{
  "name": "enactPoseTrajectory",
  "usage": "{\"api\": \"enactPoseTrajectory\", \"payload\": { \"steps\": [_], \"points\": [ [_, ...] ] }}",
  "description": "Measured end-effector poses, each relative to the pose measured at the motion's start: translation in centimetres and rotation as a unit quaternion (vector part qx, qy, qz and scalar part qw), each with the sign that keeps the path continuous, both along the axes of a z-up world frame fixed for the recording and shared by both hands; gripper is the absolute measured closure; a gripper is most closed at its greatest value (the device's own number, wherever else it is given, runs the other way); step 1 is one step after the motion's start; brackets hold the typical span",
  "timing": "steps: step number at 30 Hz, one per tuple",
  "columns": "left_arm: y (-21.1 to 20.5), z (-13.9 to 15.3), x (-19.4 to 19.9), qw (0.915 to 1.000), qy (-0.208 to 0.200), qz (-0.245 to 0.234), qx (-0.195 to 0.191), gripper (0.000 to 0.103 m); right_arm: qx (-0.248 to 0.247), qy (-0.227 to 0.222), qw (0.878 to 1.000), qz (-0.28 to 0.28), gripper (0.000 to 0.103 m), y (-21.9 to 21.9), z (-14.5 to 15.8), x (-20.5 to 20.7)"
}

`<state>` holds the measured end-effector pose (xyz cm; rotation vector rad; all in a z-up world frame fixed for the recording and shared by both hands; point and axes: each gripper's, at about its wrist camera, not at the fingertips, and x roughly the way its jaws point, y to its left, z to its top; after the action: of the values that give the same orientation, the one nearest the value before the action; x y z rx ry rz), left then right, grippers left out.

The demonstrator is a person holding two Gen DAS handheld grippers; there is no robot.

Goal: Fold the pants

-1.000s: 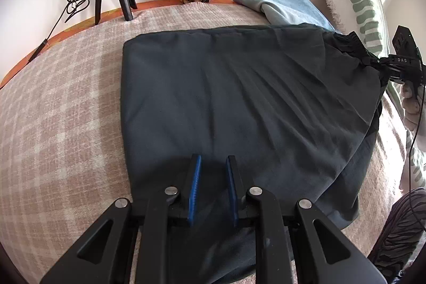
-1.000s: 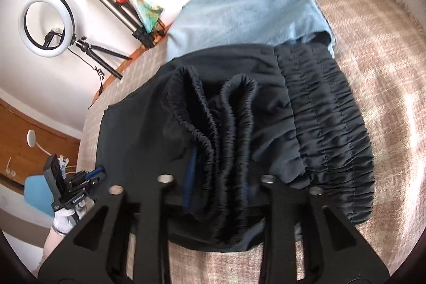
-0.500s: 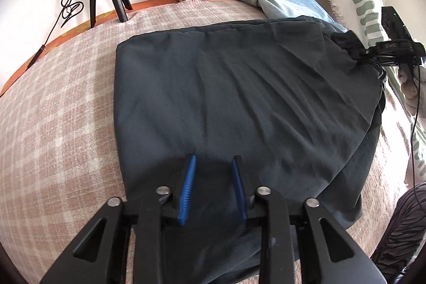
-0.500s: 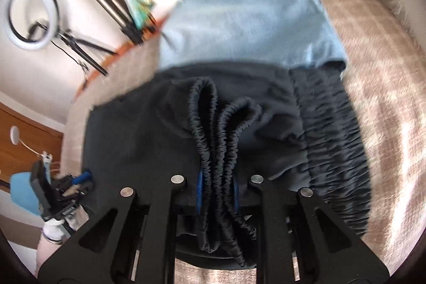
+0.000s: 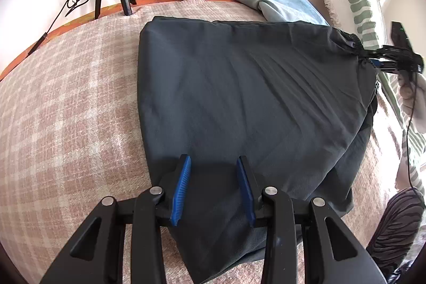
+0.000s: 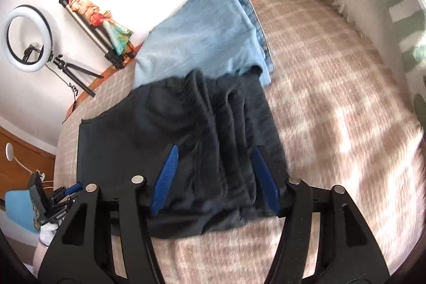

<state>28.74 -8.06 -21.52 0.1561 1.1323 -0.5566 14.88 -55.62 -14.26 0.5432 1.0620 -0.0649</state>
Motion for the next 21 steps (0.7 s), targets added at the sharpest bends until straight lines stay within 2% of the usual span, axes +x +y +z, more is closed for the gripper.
{"api": "enactPoseTrajectory", "payload": {
  "steps": [3, 4, 6, 8, 9, 11, 15, 17, 18, 19, 21],
  "points": [
    [-0.1, 0.2, -0.4, 0.9999, -0.004, -0.009, 0.006, 0.070, -0.011, 0.030, 0.999, -0.004, 0.041, 0.7, -1.5, -0.2],
    [-0.2, 0.3, -0.5, 0.9999, -0.005, -0.013, 0.008, 0.070, -0.012, 0.032, 0.999, -0.004, 0.047, 1.0, -1.9, 0.1],
    [-0.4, 0.3, -0.8, 0.9997, -0.008, -0.019, 0.015, 0.070, -0.001, 0.036, 0.999, -0.001, 0.066, 1.2, -2.5, 0.3],
    [-0.5, 0.4, -1.4, 0.9991, -0.018, -0.027, 0.029, 0.070, 0.018, 0.039, 0.999, 0.002, 0.071, 1.3, -2.4, 0.3],
    [-0.5, 0.5, -1.7, 0.9989, -0.020, -0.027, 0.032, 0.070, 0.016, 0.038, 0.999, 0.014, 0.090, 1.3, -1.9, 0.3],
    [-0.1, 0.5, -2.1, 0.9988, -0.020, -0.029, 0.033, 0.070, -0.014, 0.041, 0.999, 0.028, 0.090, 1.2, -1.1, 0.2],
    [1.0, 0.6, -2.7, 0.9992, -0.014, -0.027, 0.024, 0.070, -0.110, 0.060, 0.992, 0.037, 0.085, 2.6, -0.2, 0.4],
    [1.4, 1.1, -2.8, 0.9994, -0.020, -0.016, 0.022, 0.070, -0.138, 0.053, 0.988, 0.047, 0.069, 4.1, 0.8, 0.4],
    [1.7, 1.4, -2.9, 0.9994, -0.026, -0.008, 0.021, 0.070, -0.148, 0.047, 0.987, 0.047, 0.056, 4.5, 1.2, 0.2],
    [1.9, 1.7, -2.9, 0.9995, -0.029, -0.002, 0.014, 0.070, -0.162, 0.033, 0.985, 0.049, 0.052, 5.3, 2.0, 0.0],
    [2.3, 2.5, -3.0, 0.9996, -0.028, 0.003, -0.006, 0.070, -0.182, 0.007, 0.981, 0.062, 0.052, 7.2, 3.6, -0.6]
  ]
}}
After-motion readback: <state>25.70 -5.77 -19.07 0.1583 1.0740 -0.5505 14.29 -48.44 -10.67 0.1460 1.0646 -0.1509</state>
